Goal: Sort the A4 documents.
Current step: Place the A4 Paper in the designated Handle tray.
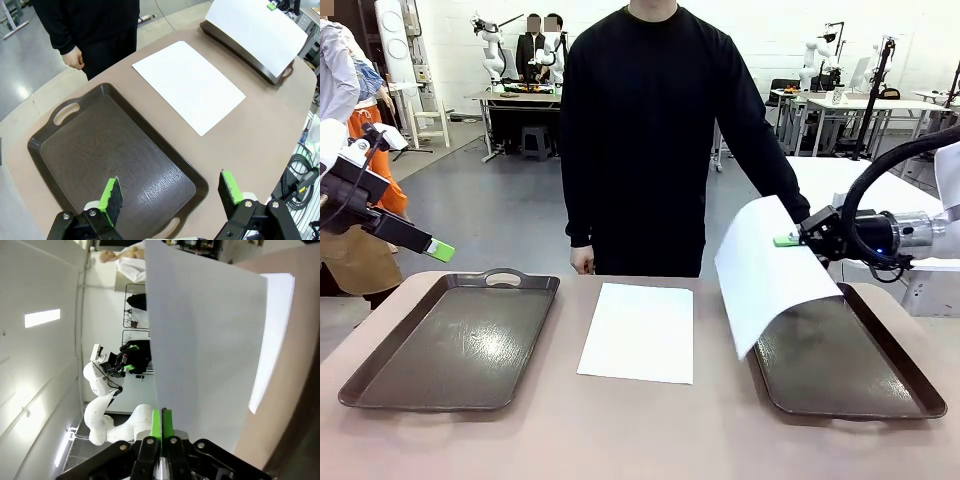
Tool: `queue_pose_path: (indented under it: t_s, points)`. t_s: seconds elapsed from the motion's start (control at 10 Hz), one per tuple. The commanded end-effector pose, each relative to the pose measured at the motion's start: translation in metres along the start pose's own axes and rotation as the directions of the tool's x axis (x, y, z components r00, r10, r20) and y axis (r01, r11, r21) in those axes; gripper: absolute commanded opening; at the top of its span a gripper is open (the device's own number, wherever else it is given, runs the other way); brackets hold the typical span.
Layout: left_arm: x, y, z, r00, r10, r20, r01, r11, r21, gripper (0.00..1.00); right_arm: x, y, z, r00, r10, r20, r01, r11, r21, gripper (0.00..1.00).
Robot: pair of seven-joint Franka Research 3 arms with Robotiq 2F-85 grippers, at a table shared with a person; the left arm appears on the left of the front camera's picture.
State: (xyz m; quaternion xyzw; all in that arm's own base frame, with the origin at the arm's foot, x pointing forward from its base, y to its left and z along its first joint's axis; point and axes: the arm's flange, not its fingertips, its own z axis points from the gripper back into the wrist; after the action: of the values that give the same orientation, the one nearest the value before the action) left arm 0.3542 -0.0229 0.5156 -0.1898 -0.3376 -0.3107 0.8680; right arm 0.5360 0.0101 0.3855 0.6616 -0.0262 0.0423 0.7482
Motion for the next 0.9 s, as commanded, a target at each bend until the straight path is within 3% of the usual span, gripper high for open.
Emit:
queue_pose_path:
  t_s: [0.0, 0.2, 0.5, 0.8]
  points:
    - [-0.002, 0.003, 0.0, 1.0, -0.005, 0.008, 0.005, 1.0, -0.013, 1.0, 0.008, -0.012, 0.008, 0.998, -0.052, -0.044, 0.052, 0.999, 0.005, 0.01]
    - [-0.002, 0.003, 0.0, 1.0, -0.005, 0.008, 0.005, 1.0, -0.013, 1.0, 0.006, -0.036, 0.013, 0.997, -0.062, -0.046, 0.062, 0.998, 0.011, 0.01]
    - [-0.002, 0.003, 0.0, 1.0, -0.005, 0.008, 0.005, 1.0, -0.013, 1.0, 0.002, -0.062, 0.019, 0.991, -0.062, -0.12, 0.068, 0.997, 0.045, 0.01]
    - [-0.002, 0.003, 0.0, 1.0, -0.005, 0.008, 0.005, 1.0, -0.013, 1.0, -0.001, -0.082, 0.04, 0.994, -0.069, -0.087, 0.058, 0.991, -0.117, 0.01]
